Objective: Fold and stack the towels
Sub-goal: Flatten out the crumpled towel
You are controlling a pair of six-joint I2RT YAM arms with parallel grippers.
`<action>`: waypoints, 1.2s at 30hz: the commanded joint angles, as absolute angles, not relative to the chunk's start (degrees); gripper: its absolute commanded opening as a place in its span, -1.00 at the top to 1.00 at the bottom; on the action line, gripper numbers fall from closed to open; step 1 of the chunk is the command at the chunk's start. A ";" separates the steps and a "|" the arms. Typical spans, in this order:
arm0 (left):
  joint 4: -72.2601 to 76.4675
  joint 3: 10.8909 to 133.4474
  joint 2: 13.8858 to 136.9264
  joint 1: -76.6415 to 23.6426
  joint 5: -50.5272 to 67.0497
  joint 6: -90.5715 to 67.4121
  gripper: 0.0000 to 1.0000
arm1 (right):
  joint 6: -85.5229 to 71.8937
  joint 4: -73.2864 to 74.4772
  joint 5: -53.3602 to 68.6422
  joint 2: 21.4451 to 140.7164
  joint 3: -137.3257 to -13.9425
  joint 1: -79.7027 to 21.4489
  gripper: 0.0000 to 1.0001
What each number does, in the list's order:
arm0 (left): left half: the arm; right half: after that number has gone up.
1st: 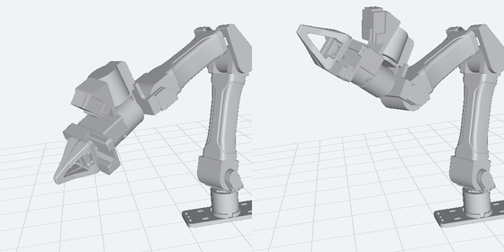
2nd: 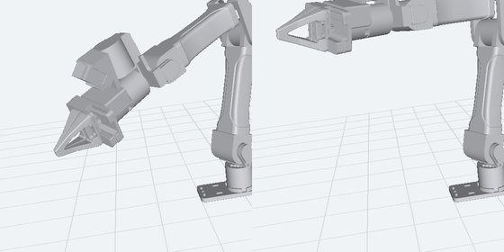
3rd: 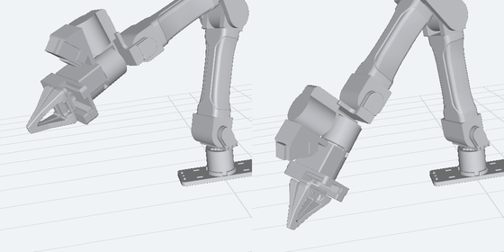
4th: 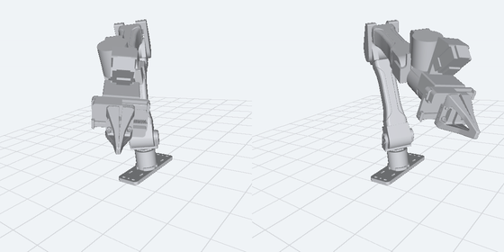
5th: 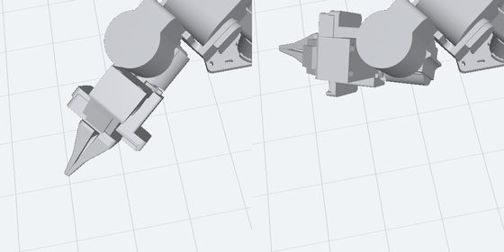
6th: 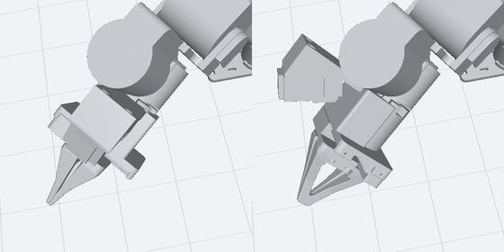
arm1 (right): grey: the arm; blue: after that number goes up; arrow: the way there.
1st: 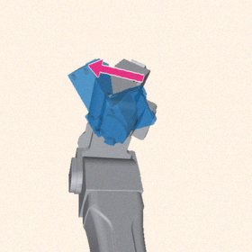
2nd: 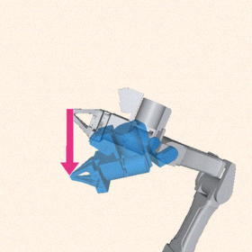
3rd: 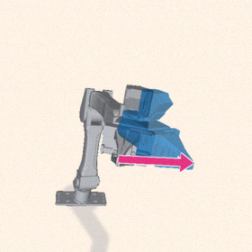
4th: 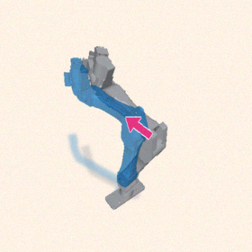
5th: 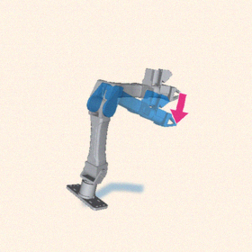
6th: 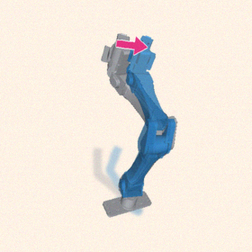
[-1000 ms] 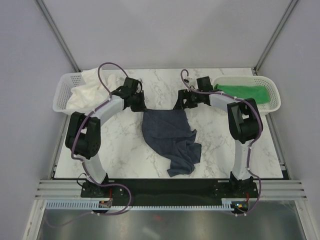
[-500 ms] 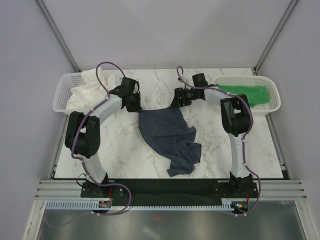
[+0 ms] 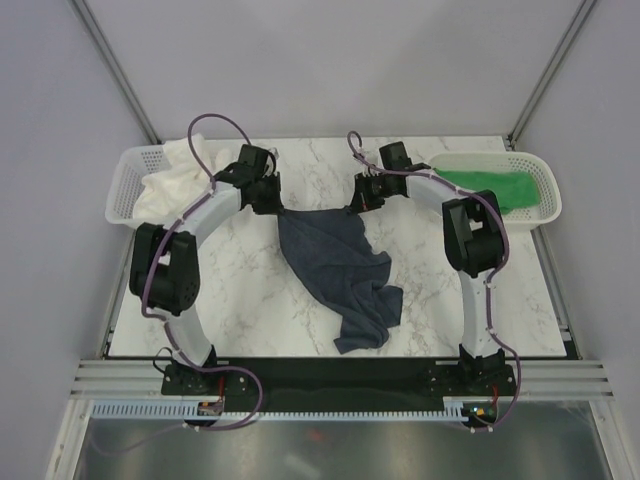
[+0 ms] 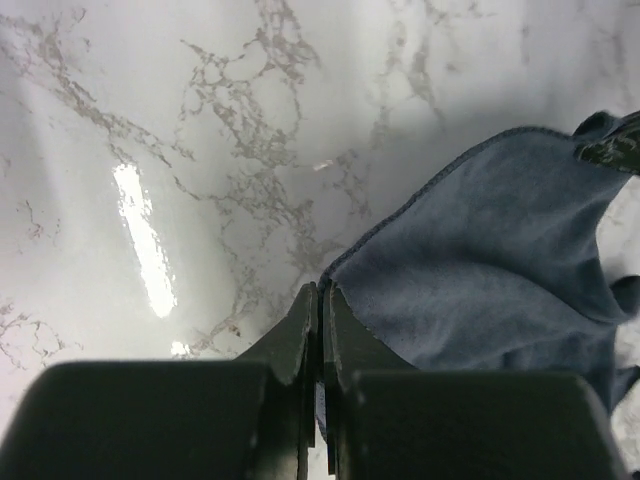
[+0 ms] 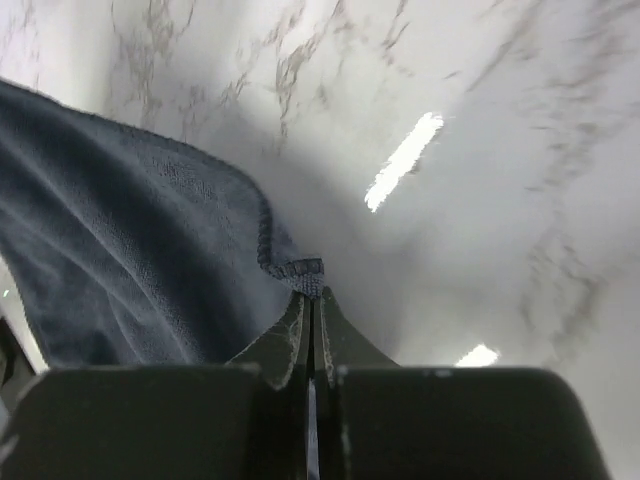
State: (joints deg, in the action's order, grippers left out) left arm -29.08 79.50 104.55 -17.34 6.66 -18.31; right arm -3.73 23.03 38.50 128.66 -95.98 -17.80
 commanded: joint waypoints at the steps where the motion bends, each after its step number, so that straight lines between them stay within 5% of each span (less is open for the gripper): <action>1: -29.00 83.14 97.39 -17.05 11.77 -16.17 0.96 | -5.10 22.15 27.26 113.49 -96.07 -17.14 1.00; 7: -31.99 88.32 86.15 -17.05 18.27 -19.06 0.95 | -8.95 21.63 15.65 88.38 -91.50 -17.31 1.00; 16: -33.04 95.18 68.93 -17.14 28.21 -25.13 0.95 | -16.25 16.69 17.91 62.69 -83.67 -17.67 1.00; 28: -35.77 90.89 67.14 -17.14 32.27 -24.25 0.95 | -18.03 24.13 19.69 59.04 -83.22 -17.67 1.00; 36: -33.14 63.83 75.05 -17.14 13.23 -30.76 0.95 | -25.74 27.87 9.76 66.96 -62.52 -18.80 1.00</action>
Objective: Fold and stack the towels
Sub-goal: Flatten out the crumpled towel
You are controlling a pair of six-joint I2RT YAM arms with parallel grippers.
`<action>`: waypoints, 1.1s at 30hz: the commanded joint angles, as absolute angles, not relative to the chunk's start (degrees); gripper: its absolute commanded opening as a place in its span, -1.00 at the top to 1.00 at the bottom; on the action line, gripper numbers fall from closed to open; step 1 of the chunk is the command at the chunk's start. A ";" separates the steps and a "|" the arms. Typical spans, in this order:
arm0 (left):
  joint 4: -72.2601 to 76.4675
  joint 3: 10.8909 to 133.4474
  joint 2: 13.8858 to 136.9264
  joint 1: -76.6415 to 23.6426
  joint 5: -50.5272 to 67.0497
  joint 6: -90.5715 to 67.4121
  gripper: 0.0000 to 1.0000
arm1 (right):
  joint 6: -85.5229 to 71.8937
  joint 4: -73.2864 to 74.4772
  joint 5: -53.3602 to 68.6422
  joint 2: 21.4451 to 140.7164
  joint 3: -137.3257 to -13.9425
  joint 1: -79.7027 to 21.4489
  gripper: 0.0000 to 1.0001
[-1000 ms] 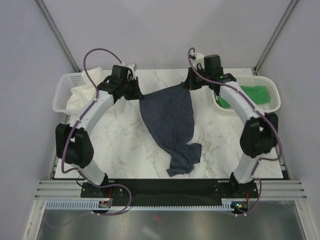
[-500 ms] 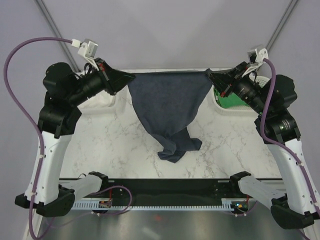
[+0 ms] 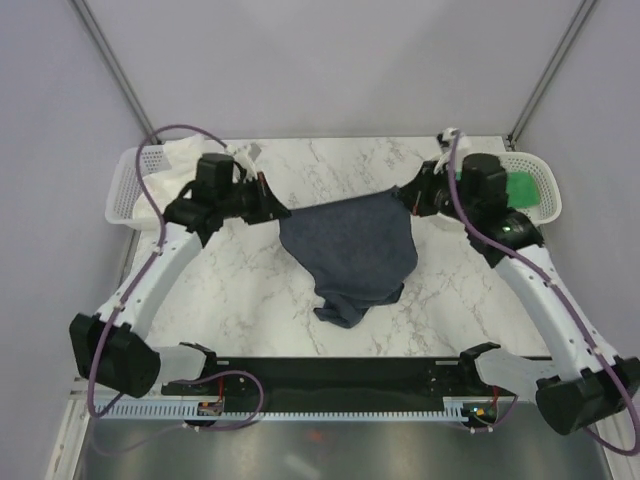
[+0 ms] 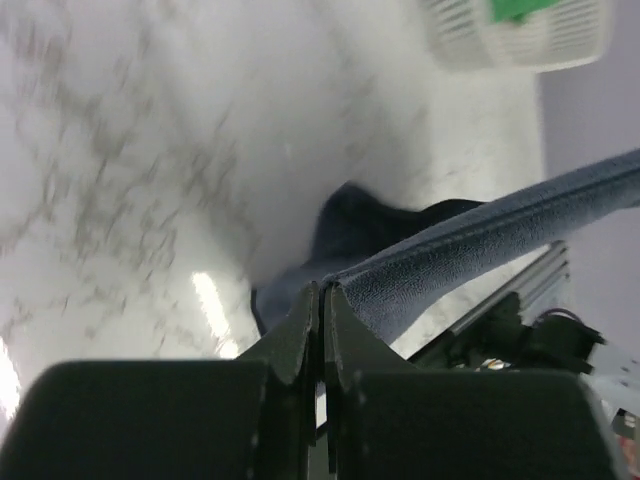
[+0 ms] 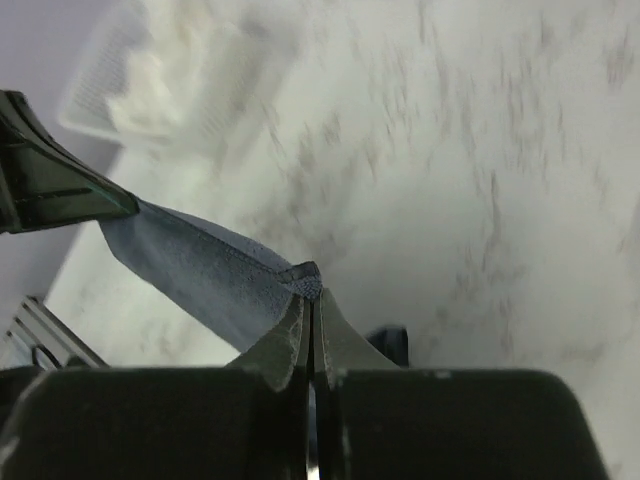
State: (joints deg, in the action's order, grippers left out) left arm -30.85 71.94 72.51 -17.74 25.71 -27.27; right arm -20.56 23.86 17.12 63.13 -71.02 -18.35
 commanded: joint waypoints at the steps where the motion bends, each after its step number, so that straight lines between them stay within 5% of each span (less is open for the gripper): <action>1: -32.09 62.07 77.32 -17.14 10.57 -31.11 0.95 | -27.06 26.38 5.14 68.97 -59.97 -19.94 1.00; 8: -29.27 58.27 90.24 -17.23 5.45 -30.67 0.95 | -33.66 8.91 0.44 87.31 -52.56 -30.40 1.00; 17: -29.27 59.15 95.71 -17.14 0.79 -29.97 0.96 | -20.93 1.41 13.86 101.86 -61.33 -29.63 -0.26; 22: -29.35 60.55 98.78 -17.05 0.26 -30.06 0.95 | -19.25 2.98 31.17 108.09 -64.60 -22.08 -0.40; 33: -28.92 60.73 99.32 -17.14 0.26 -30.67 0.95 | -15.29 14.32 39.19 116.36 -71.98 -21.18 -0.31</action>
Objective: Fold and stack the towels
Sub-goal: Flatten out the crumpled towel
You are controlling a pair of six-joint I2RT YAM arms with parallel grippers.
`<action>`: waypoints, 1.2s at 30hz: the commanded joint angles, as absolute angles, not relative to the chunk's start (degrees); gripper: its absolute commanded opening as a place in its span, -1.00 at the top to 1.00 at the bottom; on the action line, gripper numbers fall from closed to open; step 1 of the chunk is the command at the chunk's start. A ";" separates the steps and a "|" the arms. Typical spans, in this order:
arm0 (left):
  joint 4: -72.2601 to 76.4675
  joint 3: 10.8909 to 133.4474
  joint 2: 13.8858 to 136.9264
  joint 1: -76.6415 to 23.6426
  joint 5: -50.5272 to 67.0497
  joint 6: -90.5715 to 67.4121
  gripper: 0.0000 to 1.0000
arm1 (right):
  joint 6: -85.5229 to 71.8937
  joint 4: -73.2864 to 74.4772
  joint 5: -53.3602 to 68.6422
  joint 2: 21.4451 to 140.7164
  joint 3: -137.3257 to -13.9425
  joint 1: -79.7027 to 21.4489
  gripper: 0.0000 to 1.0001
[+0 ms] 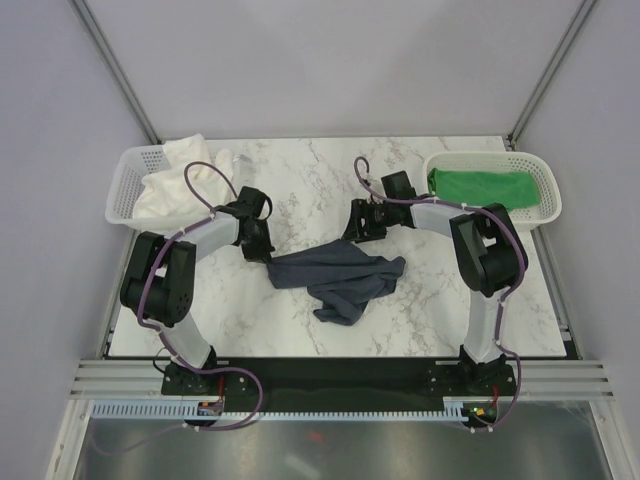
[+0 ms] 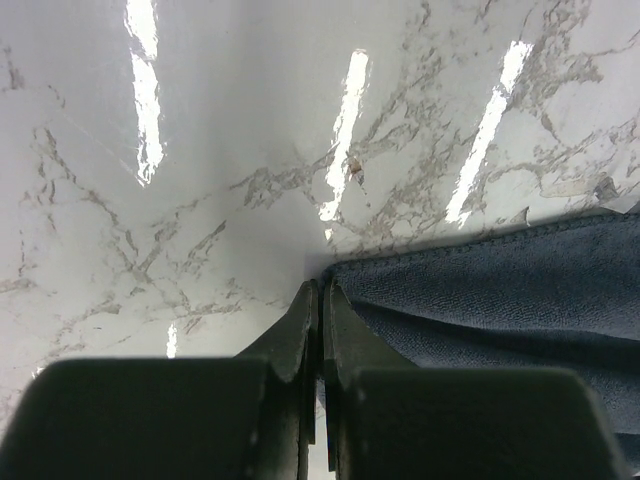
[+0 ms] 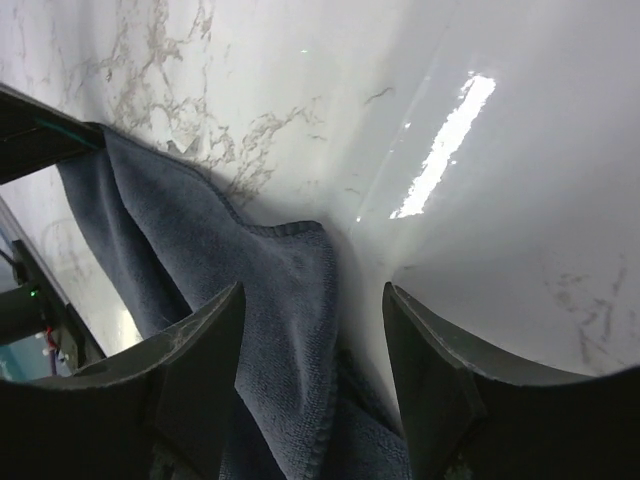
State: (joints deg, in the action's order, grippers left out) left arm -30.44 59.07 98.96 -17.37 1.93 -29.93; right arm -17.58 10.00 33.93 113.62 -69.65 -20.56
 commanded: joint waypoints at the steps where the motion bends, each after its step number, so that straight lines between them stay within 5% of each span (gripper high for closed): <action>1: -28.92 60.82 99.32 -17.05 0.44 -30.76 0.95 | -15.47 14.33 39.55 116.54 -71.98 -21.53 -0.31; 16: -28.04 60.73 98.61 -17.23 0.97 -31.20 0.95 | -29.79 3.89 51.41 114.87 -75.05 -22.15 -0.29; 36: -27.69 60.91 98.26 -17.23 1.58 -31.29 0.96 | -26.20 8.07 44.39 122.86 -82.96 -22.15 -0.29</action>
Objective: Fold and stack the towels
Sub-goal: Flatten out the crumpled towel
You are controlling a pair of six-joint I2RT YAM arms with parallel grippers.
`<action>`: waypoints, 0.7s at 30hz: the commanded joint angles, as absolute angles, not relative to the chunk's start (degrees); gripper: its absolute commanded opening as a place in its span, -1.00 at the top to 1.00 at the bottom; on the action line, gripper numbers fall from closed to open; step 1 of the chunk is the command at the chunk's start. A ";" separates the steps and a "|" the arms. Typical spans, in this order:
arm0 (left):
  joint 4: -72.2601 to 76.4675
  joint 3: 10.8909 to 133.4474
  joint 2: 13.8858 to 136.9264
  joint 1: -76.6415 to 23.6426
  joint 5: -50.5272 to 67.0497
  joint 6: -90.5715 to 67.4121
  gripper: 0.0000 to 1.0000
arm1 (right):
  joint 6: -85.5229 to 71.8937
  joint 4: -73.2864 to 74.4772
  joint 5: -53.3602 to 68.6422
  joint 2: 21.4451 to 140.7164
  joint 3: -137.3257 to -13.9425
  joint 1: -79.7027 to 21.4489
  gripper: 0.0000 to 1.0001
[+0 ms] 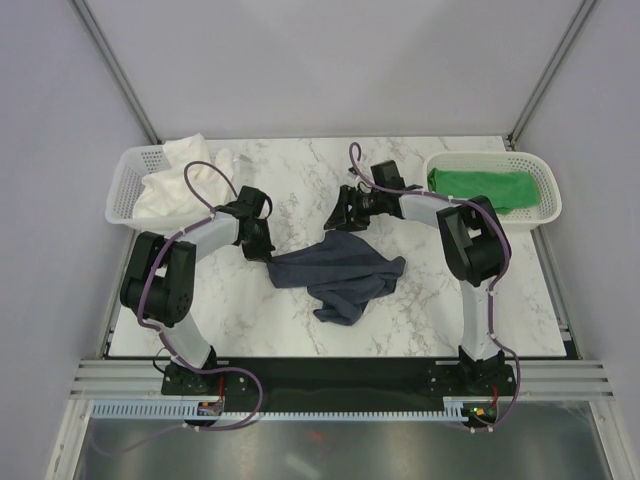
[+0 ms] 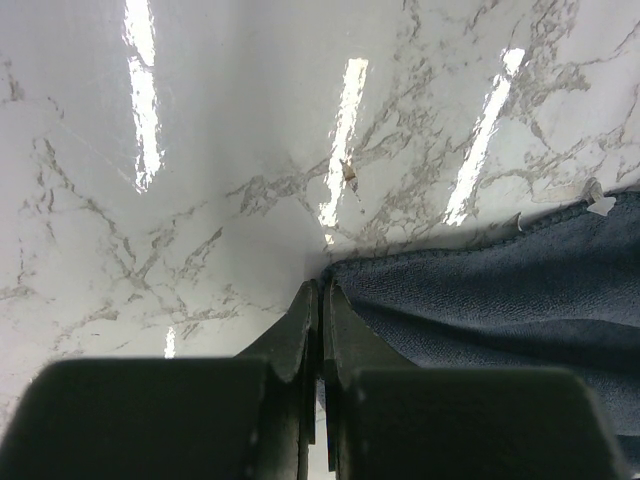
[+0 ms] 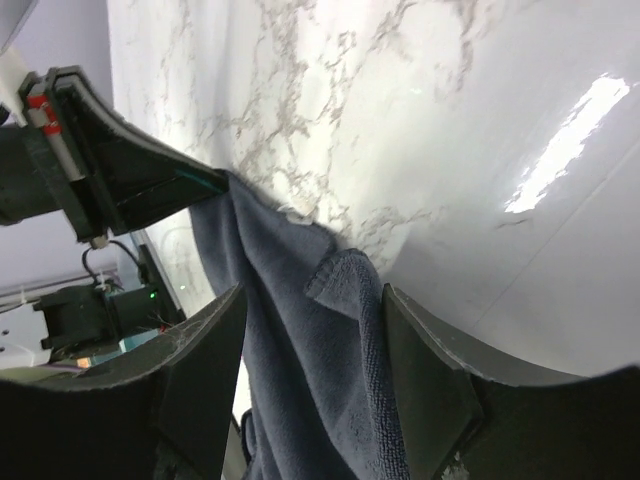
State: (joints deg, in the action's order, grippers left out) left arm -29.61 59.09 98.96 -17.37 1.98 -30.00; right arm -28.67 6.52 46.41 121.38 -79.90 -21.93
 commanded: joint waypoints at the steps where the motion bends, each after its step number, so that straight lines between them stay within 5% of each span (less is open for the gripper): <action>1: -27.60 60.91 98.17 -17.23 1.58 -31.29 0.95 | -25.67 8.61 42.99 123.31 -83.84 -22.24 -0.28; 14: -27.25 60.82 97.74 -17.14 2.02 -31.73 0.95 | -24.35 13.27 46.23 128.14 -88.94 -22.24 0.00; 15: -27.07 60.99 97.73 -17.14 2.37 -31.82 0.95 | -24.26 13.27 46.06 128.32 -89.21 -22.24 0.09; 16: -26.64 61.17 97.65 -17.23 2.90 -31.47 0.96 | -24.26 13.27 45.36 128.23 -89.56 -22.15 0.44; 19: -24.17 62.40 96.95 -17.23 6.58 -29.54 0.94 | -22.33 13.27 40.54 125.43 -87.82 -21.89 1.00; 21: -24.08 64.15 96.24 -17.31 7.38 -28.66 0.49 | -21.62 12.83 36.32 120.45 -85.35 -21.45 1.00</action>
State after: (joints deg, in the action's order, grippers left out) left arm -27.92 60.05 98.96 -17.37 4.62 -29.89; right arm -23.90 13.43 41.41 127.17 -86.63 -21.89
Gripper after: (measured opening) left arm 0.169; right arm 0.011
